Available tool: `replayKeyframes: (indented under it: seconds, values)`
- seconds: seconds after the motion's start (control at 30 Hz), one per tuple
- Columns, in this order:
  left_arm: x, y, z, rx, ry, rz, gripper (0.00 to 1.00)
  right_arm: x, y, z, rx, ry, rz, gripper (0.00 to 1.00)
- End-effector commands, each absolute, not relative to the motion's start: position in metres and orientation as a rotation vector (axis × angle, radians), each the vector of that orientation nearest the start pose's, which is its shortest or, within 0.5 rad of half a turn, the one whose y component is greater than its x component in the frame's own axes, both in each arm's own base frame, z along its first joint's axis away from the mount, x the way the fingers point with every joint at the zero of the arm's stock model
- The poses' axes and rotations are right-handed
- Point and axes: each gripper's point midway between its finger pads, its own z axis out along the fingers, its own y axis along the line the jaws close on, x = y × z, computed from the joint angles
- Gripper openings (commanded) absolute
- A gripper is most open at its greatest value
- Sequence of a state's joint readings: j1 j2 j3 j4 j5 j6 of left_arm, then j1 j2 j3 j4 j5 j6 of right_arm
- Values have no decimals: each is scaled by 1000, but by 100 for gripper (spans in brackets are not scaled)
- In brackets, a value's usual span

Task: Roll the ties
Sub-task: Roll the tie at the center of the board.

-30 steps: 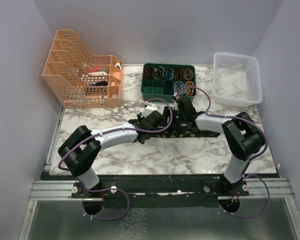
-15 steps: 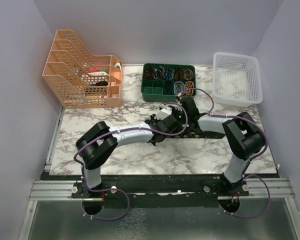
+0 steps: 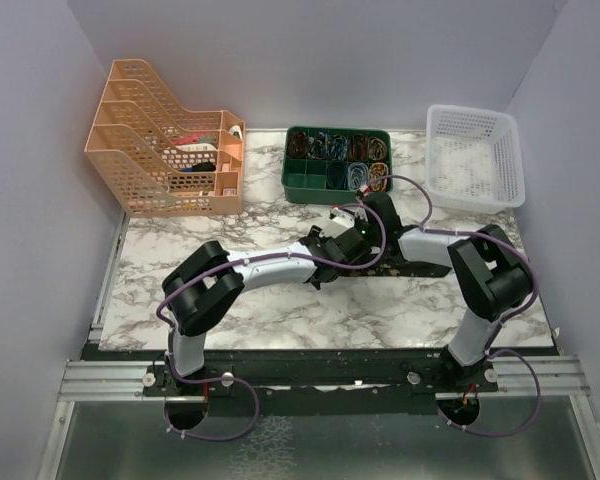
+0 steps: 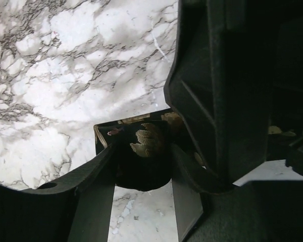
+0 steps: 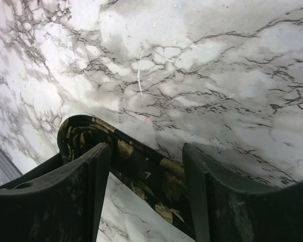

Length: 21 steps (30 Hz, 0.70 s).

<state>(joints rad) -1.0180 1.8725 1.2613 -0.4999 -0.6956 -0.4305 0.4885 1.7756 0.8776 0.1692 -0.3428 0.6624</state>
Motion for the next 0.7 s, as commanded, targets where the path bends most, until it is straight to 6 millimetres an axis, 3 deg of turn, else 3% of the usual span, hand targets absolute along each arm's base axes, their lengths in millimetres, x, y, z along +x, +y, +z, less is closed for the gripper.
replayKeyframes:
  seconds: [0.0,0.33,0.53,0.67]
  values:
    - [287,-307,54,503,2334,180,47,335,249,38,64,2474,811,65]
    - [284,-320,49,550,2351,109,47,346,214,49,121,2439,674,67]
    - [275,-334,34,647,2391,24,48,349,205,56,118,2416,634,67]
    - [277,-338,33,620,2389,10,52,347,201,58,114,2408,626,67]
